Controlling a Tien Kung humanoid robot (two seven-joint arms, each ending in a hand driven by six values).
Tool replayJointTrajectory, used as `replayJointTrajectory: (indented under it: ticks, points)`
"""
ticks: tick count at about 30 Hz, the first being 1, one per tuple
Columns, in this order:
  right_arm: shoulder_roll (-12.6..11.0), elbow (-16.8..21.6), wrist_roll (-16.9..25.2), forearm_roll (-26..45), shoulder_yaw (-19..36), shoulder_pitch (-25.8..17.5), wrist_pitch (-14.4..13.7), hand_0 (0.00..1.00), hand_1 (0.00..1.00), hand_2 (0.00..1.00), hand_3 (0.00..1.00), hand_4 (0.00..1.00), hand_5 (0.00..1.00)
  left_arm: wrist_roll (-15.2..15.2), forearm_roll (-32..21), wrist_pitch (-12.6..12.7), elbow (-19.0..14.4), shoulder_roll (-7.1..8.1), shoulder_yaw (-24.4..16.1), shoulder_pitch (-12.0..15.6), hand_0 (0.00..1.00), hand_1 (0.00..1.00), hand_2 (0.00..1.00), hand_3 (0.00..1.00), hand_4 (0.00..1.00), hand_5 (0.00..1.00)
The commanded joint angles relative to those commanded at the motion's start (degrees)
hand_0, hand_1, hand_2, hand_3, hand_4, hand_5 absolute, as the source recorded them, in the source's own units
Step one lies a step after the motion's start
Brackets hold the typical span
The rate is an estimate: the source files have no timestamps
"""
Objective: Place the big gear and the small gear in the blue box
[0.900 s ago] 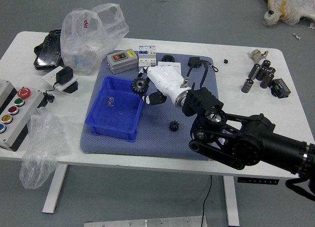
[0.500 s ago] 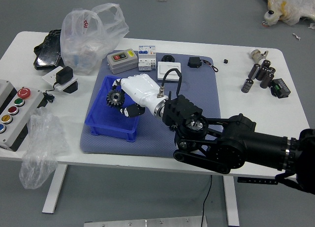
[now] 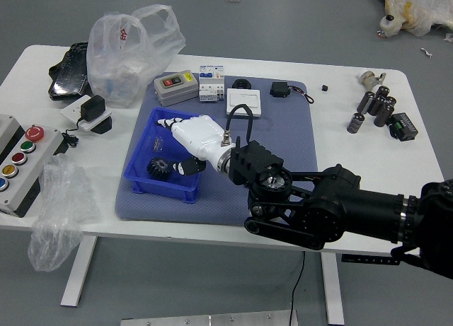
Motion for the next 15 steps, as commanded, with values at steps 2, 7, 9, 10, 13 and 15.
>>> replayJointTrajectory:
  ticks: [2,7,9,10,13,15]
  points:
    - [-0.07,0.01,-0.06,-0.08,0.27,-0.21,0.06,0.184,0.335,0.93,0.998,0.784,0.282,0.0,-0.01,0.01,0.0,-0.02,0.0,0.02,0.667,0.647,0.644,0.765,0.779,0.791]
    - [-1.68,1.51,0.32,-1.09,4.18,-1.9,-0.87,0.185,0.331,0.909,0.964,0.783,0.298,-0.04,-0.05,0.01,0.02,-0.12,0.02,0.07,0.667,0.647,0.644,0.765,0.778,0.79]
    - [-3.34,3.1,0.02,-1.87,6.77,-3.22,-1.05,0.185,0.331,0.909,0.964,0.783,0.298,-0.08,-0.11,0.01,0.04,-0.16,0.08,0.1,0.667,0.647,0.644,0.765,0.778,0.79]
    - [-4.22,3.95,-0.37,-2.34,7.98,-3.95,-0.93,0.185,0.331,0.909,0.964,0.783,0.298,-0.13,-0.22,0.02,0.05,-0.17,0.15,0.13,0.667,0.647,0.644,0.765,0.778,0.79]
    - [-6.94,6.83,-2.46,-4.24,12.11,-6.54,0.03,0.185,0.326,0.847,0.912,0.796,0.299,-0.16,-0.41,0.05,0.06,-0.21,0.23,0.25,0.667,0.647,0.644,0.765,0.778,0.788]
    - [-8.94,9.19,-4.75,-5.79,14.71,-8.64,1.36,0.185,0.326,0.847,0.912,0.796,0.299,-0.14,-0.45,0.08,0.06,-0.17,0.19,0.37,0.667,0.647,0.644,0.765,0.778,0.788]
